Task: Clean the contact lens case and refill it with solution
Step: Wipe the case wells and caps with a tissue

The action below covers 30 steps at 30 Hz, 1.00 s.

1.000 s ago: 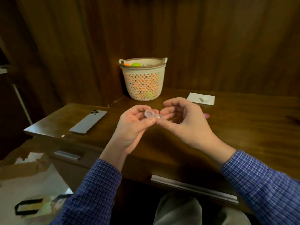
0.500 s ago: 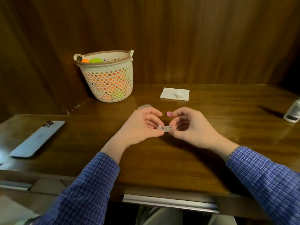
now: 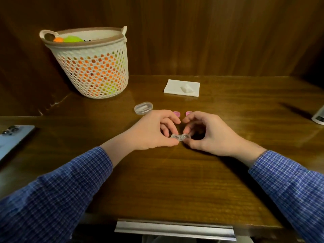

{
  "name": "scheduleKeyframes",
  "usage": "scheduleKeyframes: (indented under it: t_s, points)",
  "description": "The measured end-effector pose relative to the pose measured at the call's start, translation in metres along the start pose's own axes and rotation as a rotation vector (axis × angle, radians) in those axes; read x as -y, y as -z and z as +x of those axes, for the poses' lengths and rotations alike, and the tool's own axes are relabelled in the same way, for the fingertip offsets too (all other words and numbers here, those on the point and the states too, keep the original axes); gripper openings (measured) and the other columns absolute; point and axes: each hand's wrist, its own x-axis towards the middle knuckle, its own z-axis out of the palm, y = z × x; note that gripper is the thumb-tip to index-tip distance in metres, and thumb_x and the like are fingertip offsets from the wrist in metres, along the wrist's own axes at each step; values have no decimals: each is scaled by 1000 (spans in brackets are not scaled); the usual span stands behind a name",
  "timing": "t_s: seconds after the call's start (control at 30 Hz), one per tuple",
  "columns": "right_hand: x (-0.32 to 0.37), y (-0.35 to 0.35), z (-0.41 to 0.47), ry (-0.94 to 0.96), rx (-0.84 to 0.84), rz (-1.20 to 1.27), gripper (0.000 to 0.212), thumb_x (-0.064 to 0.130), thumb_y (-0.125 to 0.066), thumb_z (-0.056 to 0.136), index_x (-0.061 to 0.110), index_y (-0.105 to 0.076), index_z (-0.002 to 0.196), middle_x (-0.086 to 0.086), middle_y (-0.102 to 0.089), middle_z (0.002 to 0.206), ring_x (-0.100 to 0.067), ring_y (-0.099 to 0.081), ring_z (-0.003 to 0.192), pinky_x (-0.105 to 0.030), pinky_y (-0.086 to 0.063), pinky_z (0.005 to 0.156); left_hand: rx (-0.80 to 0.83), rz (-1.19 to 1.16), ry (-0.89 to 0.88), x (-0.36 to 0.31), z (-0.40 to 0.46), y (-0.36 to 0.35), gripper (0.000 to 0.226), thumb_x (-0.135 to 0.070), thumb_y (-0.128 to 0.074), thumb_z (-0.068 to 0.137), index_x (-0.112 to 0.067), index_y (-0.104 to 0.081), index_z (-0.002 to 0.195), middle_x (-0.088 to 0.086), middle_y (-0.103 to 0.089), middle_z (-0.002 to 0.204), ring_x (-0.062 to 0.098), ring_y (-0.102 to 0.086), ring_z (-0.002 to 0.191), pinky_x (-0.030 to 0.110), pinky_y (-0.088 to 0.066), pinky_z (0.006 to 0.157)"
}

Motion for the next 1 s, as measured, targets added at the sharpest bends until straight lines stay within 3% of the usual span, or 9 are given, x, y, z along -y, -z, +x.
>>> scheduleKeyframes:
  t_s: [0.3, 0.43, 0.5, 0.6, 0.7, 0.83, 1.0]
  points:
    - [6, 11, 0, -66, 39, 106, 40, 22, -85, 81, 25, -66, 115, 6, -73, 99, -12, -72, 87, -26, -60, 82, 21, -24, -34, 10, 6, -3, 52, -13, -88, 80, -32, -66, 123, -17, -75, 97, 6, -70, 77, 13, -53, 63]
    - [-3, 34, 31, -154, -209, 140, 18, 11, -76, 89, 12, -70, 106, -1, -75, 93, -5, -72, 81, -23, -60, 75, -15, -52, -24, 13, 10, -4, 50, -10, -87, 80, -34, -66, 119, -17, -74, 99, 10, -71, 74, 15, -54, 62]
    - [-17, 48, 64, -266, -353, 91, 9, 12, -72, 93, 11, -70, 102, -4, -75, 87, -11, -71, 76, -28, -59, 69, -27, -54, -26, 14, 11, -6, 50, -9, -86, 81, -34, -66, 118, -17, -74, 100, 10, -69, 71, 16, -55, 63]
    - [-42, 58, 118, -429, -387, 0, 14, 25, -69, 97, 14, -70, 105, -3, -72, 92, -16, -71, 80, -28, -59, 63, -35, -60, -34, 15, 13, -8, 50, -7, -85, 81, -33, -66, 120, -17, -73, 100, 8, -66, 66, 19, -56, 64]
    - [-69, 54, 155, -542, -361, -106, 31, 38, -68, 96, 14, -68, 115, 0, -67, 94, -18, -68, 82, -34, -62, 71, -34, -62, -40, 16, 14, -9, 52, -9, -84, 82, -33, -64, 125, -17, -73, 101, 7, -64, 66, 17, -54, 62]
    - [-89, 47, 182, -607, -304, -212, 41, 52, -72, 89, 16, -67, 107, 1, -67, 90, -17, -66, 81, -39, -63, 77, -40, -61, -40, 19, 14, -10, 53, -15, -85, 82, -34, -63, 127, -18, -73, 101, 5, -62, 65, 15, -52, 62]
    - [-94, 40, 192, -570, -275, -284, 35, 42, -75, 90, 14, -75, 111, 8, -63, 80, -11, -63, 74, -28, -55, 63, -38, -45, -45, 20, 15, -10, 52, -16, -84, 82, -34, -64, 126, -19, -72, 99, 5, -62, 64, 15, -53, 63]
